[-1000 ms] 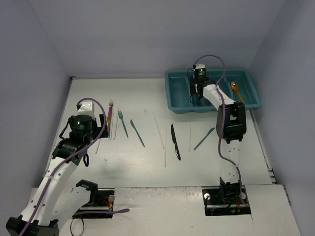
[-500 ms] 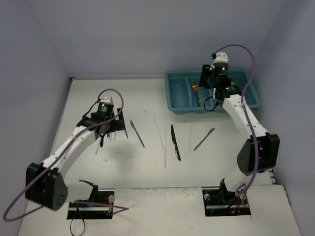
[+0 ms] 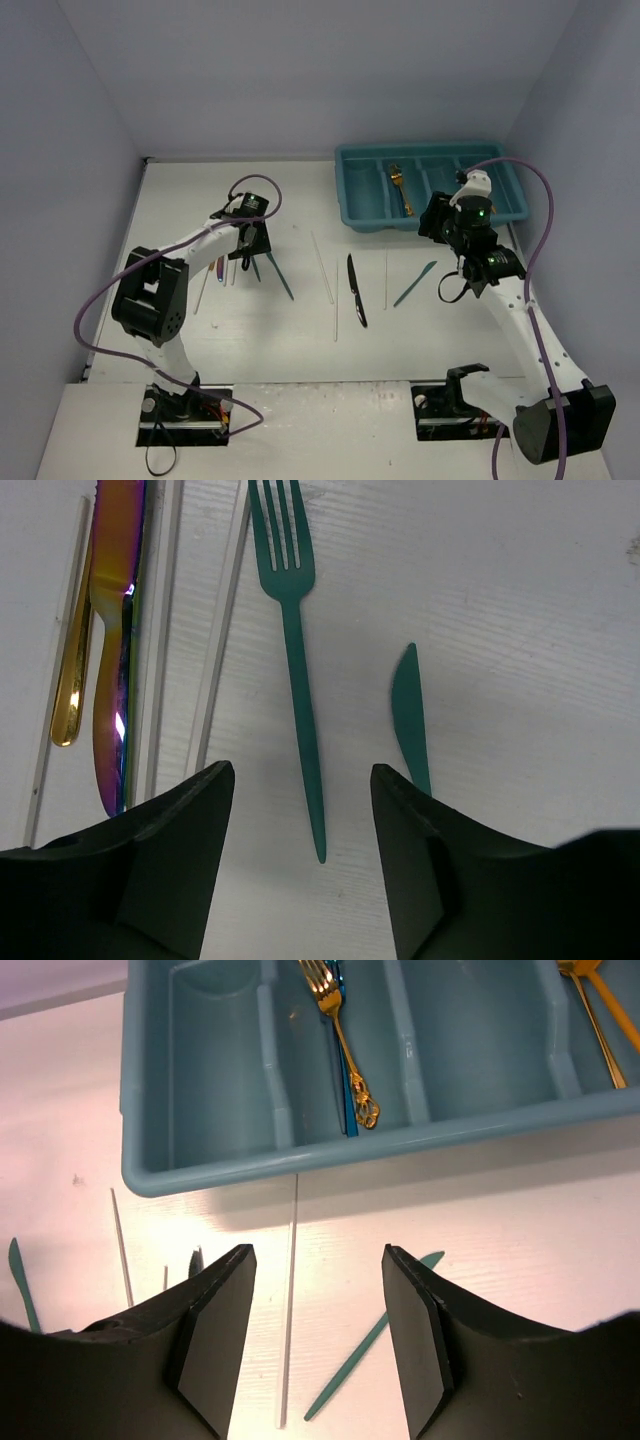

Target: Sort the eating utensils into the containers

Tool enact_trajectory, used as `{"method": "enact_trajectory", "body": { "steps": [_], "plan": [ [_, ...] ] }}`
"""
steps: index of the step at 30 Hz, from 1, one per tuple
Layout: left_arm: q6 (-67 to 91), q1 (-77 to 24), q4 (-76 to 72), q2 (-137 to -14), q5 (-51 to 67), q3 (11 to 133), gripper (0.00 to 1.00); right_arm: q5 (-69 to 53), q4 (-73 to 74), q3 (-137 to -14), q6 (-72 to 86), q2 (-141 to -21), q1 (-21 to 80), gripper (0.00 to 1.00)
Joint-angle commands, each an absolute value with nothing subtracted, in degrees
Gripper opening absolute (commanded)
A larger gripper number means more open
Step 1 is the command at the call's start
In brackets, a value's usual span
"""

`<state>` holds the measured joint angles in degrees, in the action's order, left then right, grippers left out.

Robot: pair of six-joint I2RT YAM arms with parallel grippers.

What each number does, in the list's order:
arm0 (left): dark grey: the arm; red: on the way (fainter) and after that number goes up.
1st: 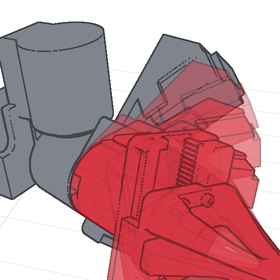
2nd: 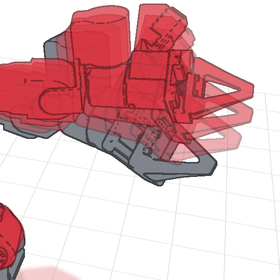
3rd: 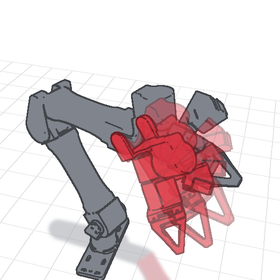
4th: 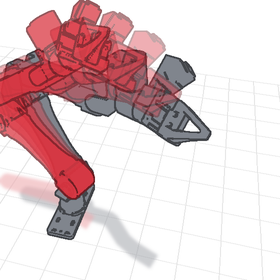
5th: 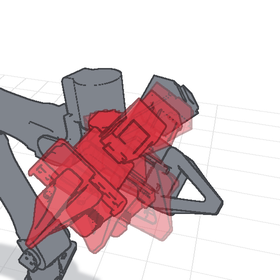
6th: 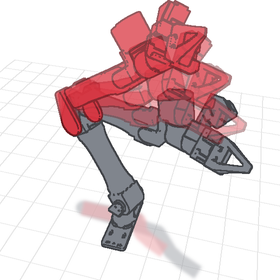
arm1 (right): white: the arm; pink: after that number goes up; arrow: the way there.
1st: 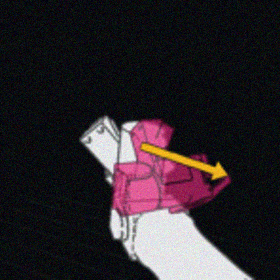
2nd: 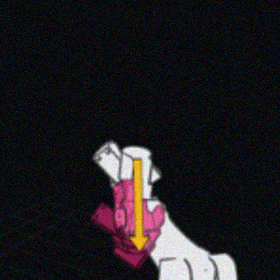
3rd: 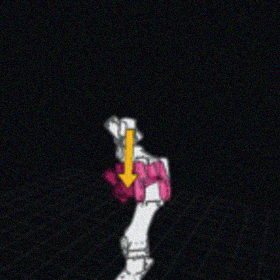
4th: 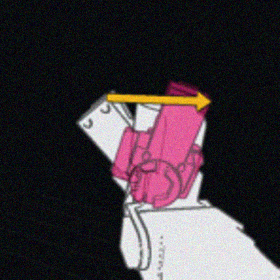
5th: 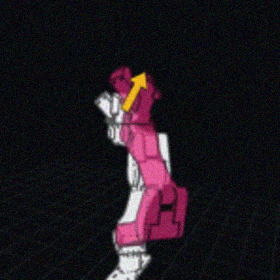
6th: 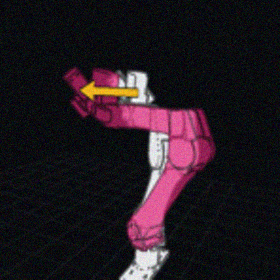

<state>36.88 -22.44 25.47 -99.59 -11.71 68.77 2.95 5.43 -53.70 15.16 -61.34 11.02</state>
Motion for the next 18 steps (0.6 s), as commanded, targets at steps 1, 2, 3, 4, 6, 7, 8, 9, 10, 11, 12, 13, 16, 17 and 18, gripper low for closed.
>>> {"method": "enact_trajectory", "body": {
  "steps": [1, 2, 3, 4, 6, 7, 8, 9, 10, 11, 12, 13, 16, 17, 18],
  "plan": [
    [38.54, -22.1, 24.44, -101.4, -14.92, 73.61, 0.48, 1.44, 1.98, -51.89, 16.39, -56.9, 11.73, 0.51],
    [38.58, -22.0, 24.58, -102.23, -15.46, 73.85, 0.44, 0.92, 1.93, -51.54, 16.41, -56.49, 11.75, 0.52],
    [38.58, -21.83, 24.75, -102.89, -15.71, 74.21, 0.4, 0.61, 1.95, -51.34, 16.31, -56.37, 11.74, 0.52],
    [38.58, -21.66, 24.92, -103.67, -15.93, 74.6, 0.37, 0.56, 1.99, -51.08, 16.18, -56.2, 11.92, 0.52],
    [38.48, -21.07, 25.23, -104.68, -16.1, 75.35, 0.35, 0.53, 2.01, -50.58, 16.16, -55.68, 12.14, 0.52],
    [38.38, -20.91, 25.28, -105.19, -16.2, 75.5, 0.35, 0.53, 1.96, -50.32, 16.11, -55.42, 12.19, 0.52],
    [38.24, -20.68, 25.33, -105.81, -16.28, 75.67, 0.35, 0.53, 1.93, -50.06, 16.06, -55.14, 12.22, 0.52],
    [38.05, -20.36, 25.38, -106.54, -16.33, 75.85, 0.35, 0.53, 1.93, -49.78, 16.02, -54.82, 12.22, 0.52],
    [37.92, -20.11, 25.43, -107.18, -16.35, 76.14, 0.35, 0.53, 1.93, -49.56, 16.0, -54.62, 12.27, 0.52],
    [37.82, -19.92, 25.47, -107.75, -16.35, 76.52, 0.35, 0.53, 1.93, -49.37, 16.0, -54.52, 12.36, 0.52],
    [37.69, -19.72, 25.52, -108.52, -16.35, 76.81, 0.34, 0.35, 1.93, -49.24, 16.0, -54.49, 12.46, 0.52],
    [37.54, -19.52, 25.57, -109.39, -16.35, 77.07, 0.34, 0.1, 1.93, -49.14, 16.0, -54.49, 12.56, 0.52],
    [36.86, -19.09, 25.49, -110.97, -16.19, 78.4, 0.31, -2.18, 1.97, -48.88, 16.05, -54.84, 12.9, 0.53],
    [36.51, -18.99, 25.49, -111.64, -16.09, 78.88, 0.29, -2.6, 1.94, -48.79, 16.08, -55.0, 13.0, 0.53],
    [36.23, -18.95, 25.55, -112.18, -16.12, 79.49, 0.26, -3.3, 1.93, -48.72, 16.12, -55.18, 13.1, 0.53]
  ]
}}
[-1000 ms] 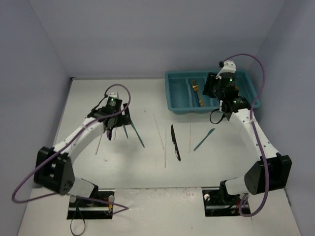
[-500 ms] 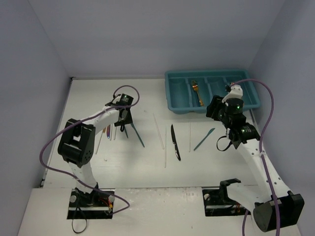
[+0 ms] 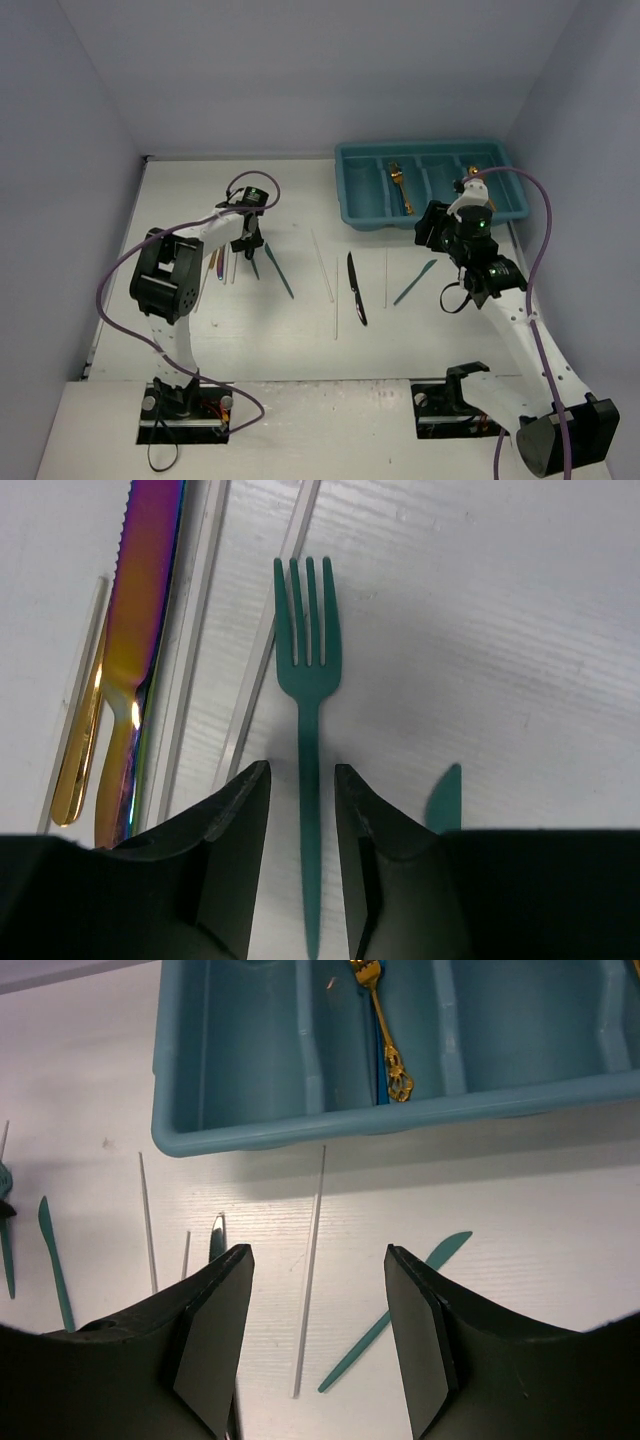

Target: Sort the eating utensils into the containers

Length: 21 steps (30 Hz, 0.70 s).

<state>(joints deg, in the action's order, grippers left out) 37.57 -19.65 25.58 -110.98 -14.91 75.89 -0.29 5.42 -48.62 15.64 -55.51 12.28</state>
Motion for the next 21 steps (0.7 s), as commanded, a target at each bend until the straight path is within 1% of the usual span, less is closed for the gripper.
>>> {"method": "enact_trajectory", "body": {
  "steps": [1, 5, 6, 7, 12, 18, 21],
  "plan": [
    [35.95, -18.92, 25.62, -112.7, -16.15, 80.12, 0.23, -4.03, 1.93, -48.65, 16.15, -55.35, 13.21, 0.53],
    [34.97, -18.9, 25.75, -114.83, -15.23, 82.69, 0.06, -6.21, 2.0, -48.67, 16.4, -55.93, 14.21, 0.53],
    [34.89, -18.9, 25.7, -115.01, -14.96, 83.09, 0.02, -6.84, 1.97, -48.74, 16.54, -56.09, 14.54, 0.53],
    [35.01, -18.92, 25.5, -114.74, -14.33, 83.37, 0.0, -7.33, 1.96, -48.9, 16.61, -56.26, 15.06, 0.53],
    [35.66, -20.24, 21.81, -109.32, -9.48, 81.97, 0.0, -10.53, 1.68, -50.39, 17.12, -57.19, 19.73, 0.53],
    [40.23, -23.67, 6.82, -93.61, 1.71, 73.98, 0.0, -19.03, -2.91, -52.56, 20.4, -59.29, 25.15, 0.61],
    [42.49, -25.66, 2.21, -87.25, 5.57, 71.16, 0.0, -19.51, -5.31, -52.82, 22.14, -60.2, 28.46, 0.62]
  ]
}}
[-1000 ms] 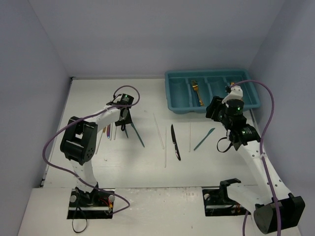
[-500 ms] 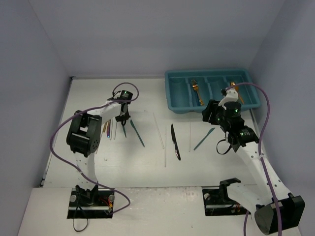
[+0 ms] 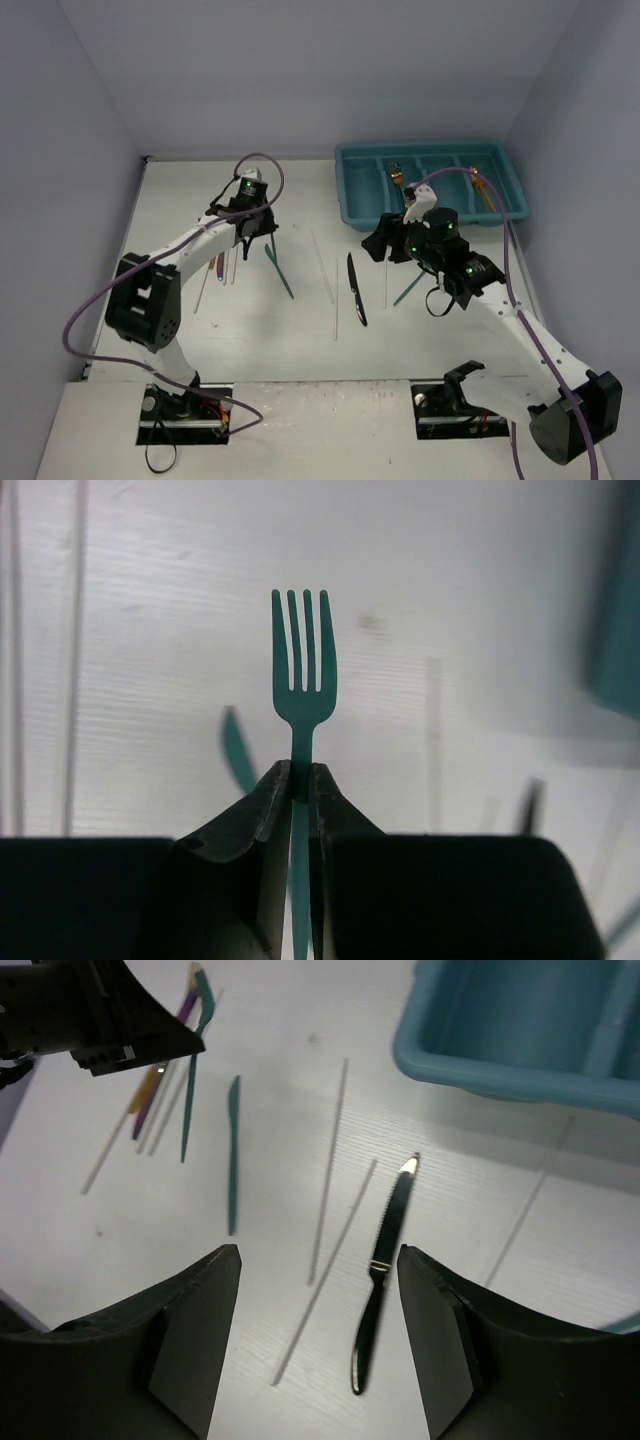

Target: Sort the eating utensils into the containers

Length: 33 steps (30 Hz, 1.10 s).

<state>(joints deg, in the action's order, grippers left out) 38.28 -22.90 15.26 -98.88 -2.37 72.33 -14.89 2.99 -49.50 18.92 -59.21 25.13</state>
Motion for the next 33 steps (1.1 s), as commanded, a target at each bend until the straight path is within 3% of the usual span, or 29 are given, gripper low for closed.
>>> {"method": "enact_trajectory", "body": {
  "steps": [1, 12, 25, 33],
  "plan": [
    [43.14, -26.28, 0.67, -85.74, 6.69, 70.57, 0.0, -19.28, -6.27, -52.9, 22.68, -60.66, 29.55, 0.62],
    [49.21, -34.06, -7.2, -79.09, 9.45, 68.29, 0.0, -7.53, -9.15, -56.61, 22.59, -64.97, 42.8, 0.62],
    [50.8, -38.41, -9.31, -77.78, 8.12, 68.24, 0.0, -0.18, -11.38, -57.79, 22.37, -69.05, 44.43, 0.58],
    [50.33, -39.11, -9.9, -76.85, 7.65, 66.56, 0.0, 2.55, -12.95, -59.21, 21.89, -71.8, 44.38, 0.31]
  ]
}}
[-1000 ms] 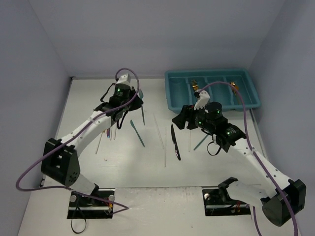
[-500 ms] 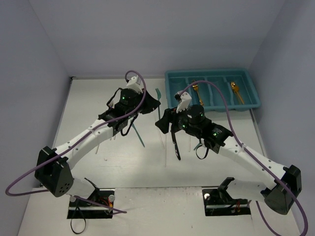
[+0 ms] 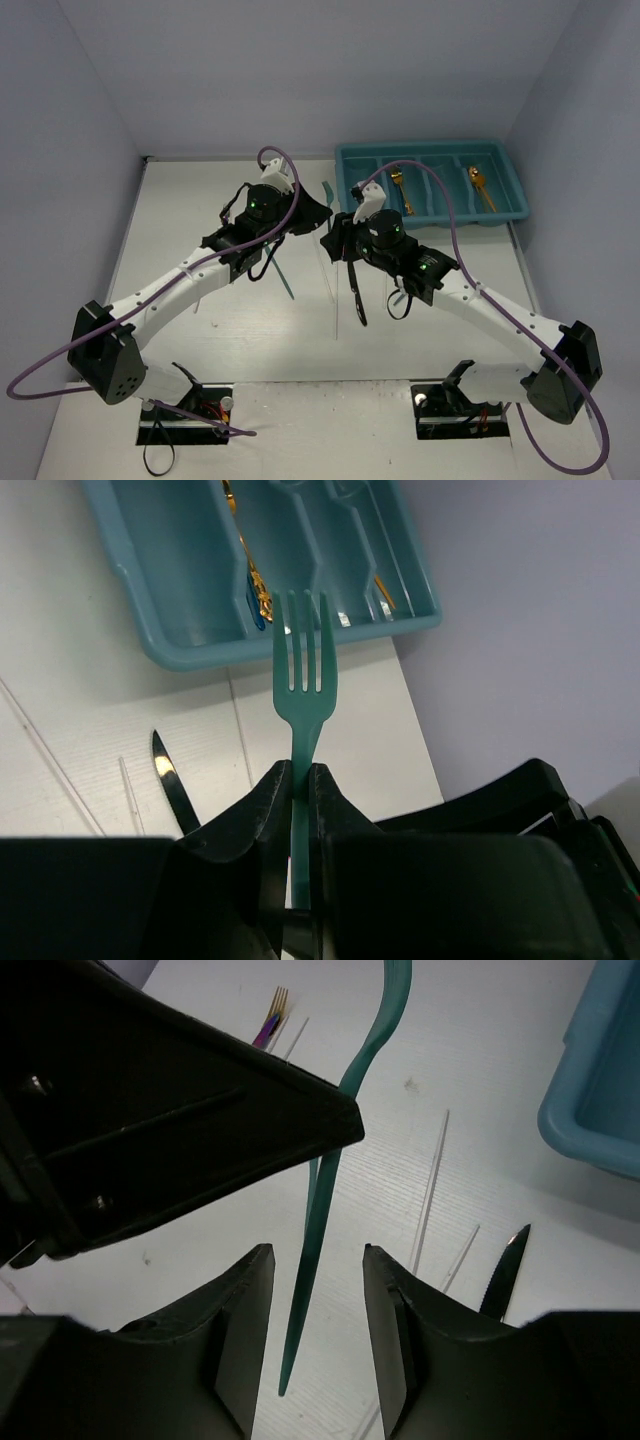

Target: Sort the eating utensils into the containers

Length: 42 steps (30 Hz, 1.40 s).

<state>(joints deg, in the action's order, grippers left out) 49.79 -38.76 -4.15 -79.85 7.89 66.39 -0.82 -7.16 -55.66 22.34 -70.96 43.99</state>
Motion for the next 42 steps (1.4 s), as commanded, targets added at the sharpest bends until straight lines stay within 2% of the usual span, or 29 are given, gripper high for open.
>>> {"method": "enact_trajectory", "body": {
  "steps": [1, 6, 8, 12, 14, 16, 19, 27, 37, 40, 42],
  "plan": [
    [50.18, -39.13, -10.08, -76.85, 7.65, 66.39, 0.0, 2.88, -13.04, -59.32, 21.99, -72.01, 44.38, 0.27],
    [49.17, -39.2, -10.05, -76.9, 7.5, 65.63, 0.0, 4.52, -13.3, -59.13, 23.39, -72.65, 44.44, 0.02],
    [47.98, -39.2, -10.02, -76.82, 7.14, 65.24, 0.07, 5.81, -13.27, -58.74, 23.8, -72.6, 44.47, 0.0],
    [44.79, -39.03, -9.61, -75.59, 3.68, 63.18, 0.58, 8.99, -12.95, -57.86, 23.33, -72.34, 43.82, 0.0],
    [42.99, -38.34, -5.96, -73.97, 0.58, 62.06, 0.69, 10.61, -11.63, -58.04, 23.09, -72.56, 42.31, 0.0],
    [39.28, -37.49, -1.51, -73.15, -2.11, 62.4, 0.74, 11.06, -10.71, -58.37, 22.89, -73.35, 38.9, 0.0],
    [33.45, -35.79, 7.91, -71.22, -5.76, 63.61, 0.77, 9.43, -9.39, -59.41, 22.1, -74.75, 33.01, 0.0],
    [25.63, -21.95, 26.26, -65.02, -9.37, 62.42, 0.86, 11.28, -7.29, -69.71, 11.94, -87.47, 15.73, 0.0],
    [19.74, -14.13, 33.26, -63.94, -7.46, 61.86, 0.88, 7.76, -7.21, -89.4, 2.43, -113.34, 8.32, 0.02],
    [19.22, -13.54, 33.37, -64.58, -7.27, 61.87, 0.88, 6.31, -7.18, -91.92, 1.53, -116.35, 8.17, 0.11],
    [19.07, -13.0, 33.13, -65.85, -7.02, 62.05, 0.88, 5.8, -7.12, -92.19, 1.23, -116.26, 8.17, 0.27]
  ]
}}
